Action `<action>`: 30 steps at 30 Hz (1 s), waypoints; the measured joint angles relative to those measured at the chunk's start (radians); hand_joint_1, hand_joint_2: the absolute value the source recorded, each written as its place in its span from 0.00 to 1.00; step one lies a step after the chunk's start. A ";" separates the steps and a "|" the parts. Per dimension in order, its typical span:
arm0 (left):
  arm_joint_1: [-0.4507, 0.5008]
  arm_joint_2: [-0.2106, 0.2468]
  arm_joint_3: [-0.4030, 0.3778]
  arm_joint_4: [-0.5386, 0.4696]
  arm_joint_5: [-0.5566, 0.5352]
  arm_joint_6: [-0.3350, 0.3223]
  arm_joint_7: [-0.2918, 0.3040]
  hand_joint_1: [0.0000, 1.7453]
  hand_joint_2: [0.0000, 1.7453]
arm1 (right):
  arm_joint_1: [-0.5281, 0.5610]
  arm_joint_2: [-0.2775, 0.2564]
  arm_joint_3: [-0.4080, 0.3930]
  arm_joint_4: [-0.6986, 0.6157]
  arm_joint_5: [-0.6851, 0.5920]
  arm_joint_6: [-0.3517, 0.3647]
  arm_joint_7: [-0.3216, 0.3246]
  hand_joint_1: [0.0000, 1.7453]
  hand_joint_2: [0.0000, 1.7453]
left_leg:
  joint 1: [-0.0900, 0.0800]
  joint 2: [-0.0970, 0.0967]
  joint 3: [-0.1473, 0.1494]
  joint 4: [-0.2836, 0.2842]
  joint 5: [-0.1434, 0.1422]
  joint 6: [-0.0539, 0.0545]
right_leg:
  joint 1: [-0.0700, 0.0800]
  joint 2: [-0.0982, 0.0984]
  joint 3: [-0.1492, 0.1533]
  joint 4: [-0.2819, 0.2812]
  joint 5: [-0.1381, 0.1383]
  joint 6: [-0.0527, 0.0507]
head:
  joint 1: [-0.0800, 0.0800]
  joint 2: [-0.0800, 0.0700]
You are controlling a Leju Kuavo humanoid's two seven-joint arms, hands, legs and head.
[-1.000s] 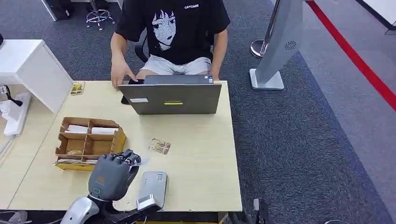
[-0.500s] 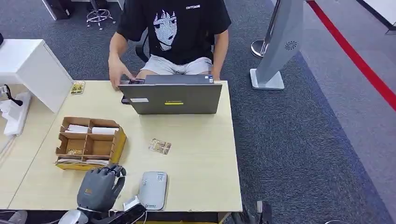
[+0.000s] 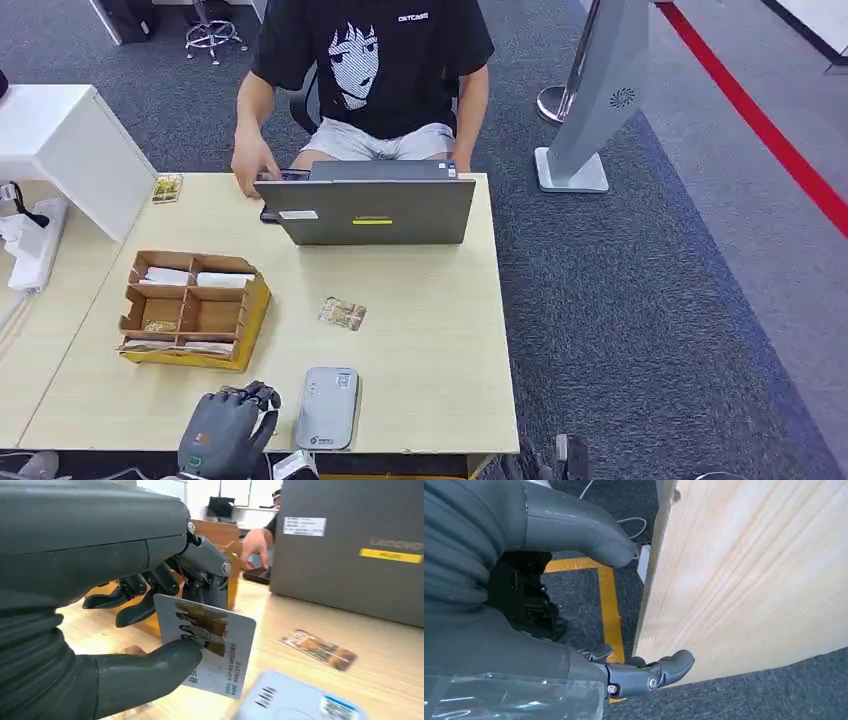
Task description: Pass the card to the sensor for recognition and then transmit it.
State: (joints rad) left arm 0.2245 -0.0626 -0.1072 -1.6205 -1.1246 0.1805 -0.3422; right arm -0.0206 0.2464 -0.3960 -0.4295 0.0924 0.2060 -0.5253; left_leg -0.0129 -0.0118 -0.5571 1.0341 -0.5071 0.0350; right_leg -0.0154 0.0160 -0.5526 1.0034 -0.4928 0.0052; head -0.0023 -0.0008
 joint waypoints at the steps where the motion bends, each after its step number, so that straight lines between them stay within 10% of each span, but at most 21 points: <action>1: 0.000 -0.005 -0.014 0.005 0.008 0.006 -0.001 1.00 1.00 | 0.000 0.001 -0.014 -0.002 0.007 0.004 0.000 0.00 1.00 | 0.000 0.000 0.000 0.000 0.000 0.000 | 0.000 0.000 0.000 0.000 0.000 0.000 | 0.000 0.000; 30: -0.038 -0.010 -0.119 0.151 0.052 0.053 0.009 1.00 1.00 | 0.007 0.045 -0.253 -0.039 0.222 0.079 -0.005 0.00 1.00 | 0.000 0.000 0.001 0.000 0.000 0.000 | 0.000 -0.001 0.002 0.000 0.000 0.000 | 0.000 0.000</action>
State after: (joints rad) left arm 0.1868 -0.0725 -0.2262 -1.4698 -1.0723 0.2330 -0.3330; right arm -0.0133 0.2914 -0.6493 -0.4685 0.3143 0.2849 -0.5306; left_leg -0.0129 -0.0120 -0.5557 1.0339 -0.5071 0.0350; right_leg -0.0154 0.0153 -0.5506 1.0033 -0.4928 0.0052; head -0.0023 -0.0008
